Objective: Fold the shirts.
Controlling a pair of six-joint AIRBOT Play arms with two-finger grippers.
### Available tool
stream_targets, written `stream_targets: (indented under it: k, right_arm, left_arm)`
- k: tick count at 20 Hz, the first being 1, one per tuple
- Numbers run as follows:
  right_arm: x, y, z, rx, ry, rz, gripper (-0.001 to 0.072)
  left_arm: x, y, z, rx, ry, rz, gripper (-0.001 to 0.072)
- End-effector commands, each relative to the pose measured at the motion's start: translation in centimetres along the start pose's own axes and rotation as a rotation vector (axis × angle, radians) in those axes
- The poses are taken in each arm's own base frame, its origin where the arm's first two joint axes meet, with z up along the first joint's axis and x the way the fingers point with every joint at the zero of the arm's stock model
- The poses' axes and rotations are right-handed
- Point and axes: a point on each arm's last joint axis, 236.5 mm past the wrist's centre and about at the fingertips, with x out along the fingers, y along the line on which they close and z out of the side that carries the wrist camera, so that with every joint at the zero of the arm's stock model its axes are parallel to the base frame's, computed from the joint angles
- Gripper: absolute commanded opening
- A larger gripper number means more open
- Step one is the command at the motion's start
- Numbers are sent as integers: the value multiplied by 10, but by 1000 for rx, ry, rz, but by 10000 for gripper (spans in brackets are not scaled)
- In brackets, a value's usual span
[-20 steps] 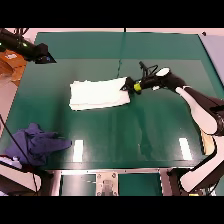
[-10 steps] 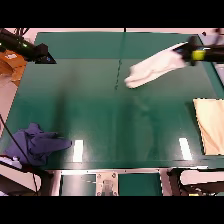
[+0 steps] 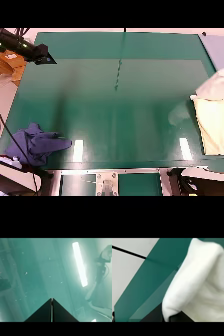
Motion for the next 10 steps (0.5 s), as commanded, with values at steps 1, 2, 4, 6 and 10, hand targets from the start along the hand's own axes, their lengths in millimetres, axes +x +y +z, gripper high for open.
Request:
stream_targets:
  k: [1,2,4,6,10]
  right_arm:
    - [-35,-38,0,34,13,-90,15]
    - [-40,-42,-4,35,28,-108,15]
    - [-50,-46,-14,38,57,-148,15]
    - [-63,-53,-23,42,64,-240,15]
    - [-101,-90,-45,141,85,-515,15]
  left_arm:
    - [0,-1,-4,0,16,-4,26]
    - [0,-1,-4,0,18,-5,26]
    - [0,-1,-4,0,19,-5,26]
    - [0,-2,-5,0,19,-6,26]
    - [0,-3,-11,0,45,-13,26]
